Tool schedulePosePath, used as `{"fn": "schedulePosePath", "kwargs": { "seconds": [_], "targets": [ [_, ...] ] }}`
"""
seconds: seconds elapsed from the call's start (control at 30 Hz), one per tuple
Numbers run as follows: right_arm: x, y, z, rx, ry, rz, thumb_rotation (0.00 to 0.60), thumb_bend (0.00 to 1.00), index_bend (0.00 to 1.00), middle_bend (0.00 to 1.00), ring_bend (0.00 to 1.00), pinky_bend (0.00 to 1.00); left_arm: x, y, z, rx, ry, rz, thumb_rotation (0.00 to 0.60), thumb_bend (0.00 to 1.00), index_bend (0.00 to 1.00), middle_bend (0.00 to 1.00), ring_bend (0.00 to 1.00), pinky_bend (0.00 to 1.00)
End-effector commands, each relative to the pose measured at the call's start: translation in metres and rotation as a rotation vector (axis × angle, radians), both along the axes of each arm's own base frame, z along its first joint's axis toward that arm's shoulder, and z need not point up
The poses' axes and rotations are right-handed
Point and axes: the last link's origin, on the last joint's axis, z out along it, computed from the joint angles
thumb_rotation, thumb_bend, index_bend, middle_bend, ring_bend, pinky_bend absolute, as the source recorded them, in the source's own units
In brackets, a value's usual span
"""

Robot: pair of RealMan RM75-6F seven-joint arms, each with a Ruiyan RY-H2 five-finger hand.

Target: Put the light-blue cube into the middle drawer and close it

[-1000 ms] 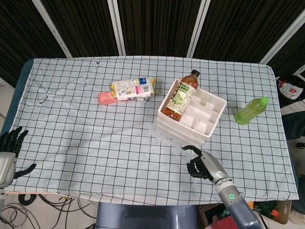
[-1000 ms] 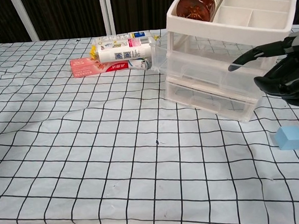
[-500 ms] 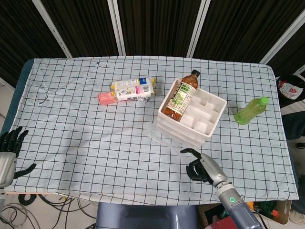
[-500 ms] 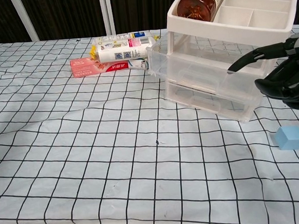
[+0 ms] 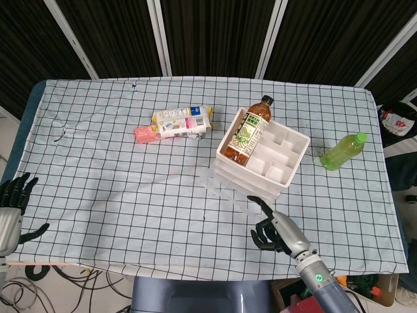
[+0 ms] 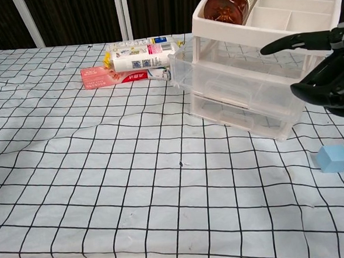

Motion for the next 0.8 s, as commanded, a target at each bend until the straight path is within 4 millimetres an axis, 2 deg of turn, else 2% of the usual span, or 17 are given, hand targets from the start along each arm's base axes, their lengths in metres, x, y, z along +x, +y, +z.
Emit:
{"fn": "schedulePosePath", "kwargs": {
  "seconds": [0.03, 0.4, 0.8],
  "targets": [
    [-0.005, 0.008, 0.007, -0.011, 0.008, 0.012, 0.6, 0.47, 0.08, 0.81, 0.88, 0.82, 0.0, 0.0, 0.0, -0.001, 0.0, 0.0, 0.6, 0.04, 0.0, 0.0, 0.0, 0.0],
    [-0.033, 0.014, 0.04, -0.143, 0.062, -0.001, 0.6, 0.47, 0.11, 0.81, 0.88, 0.82, 0.001, -0.001, -0.001, -0.003, 0.002, -0.001, 0.6, 0.04, 0.0, 0.0, 0.0, 0.0],
    [-0.098, 0.008, 0.074, -0.23, 0.191, -0.151, 0.6, 0.47, 0.11, 0.81, 0.87, 0.82, 0.001, -0.001, 0.0, -0.001, -0.001, -0.005, 0.6, 0.04, 0.0, 0.0, 0.0, 0.0]
  ]
}}
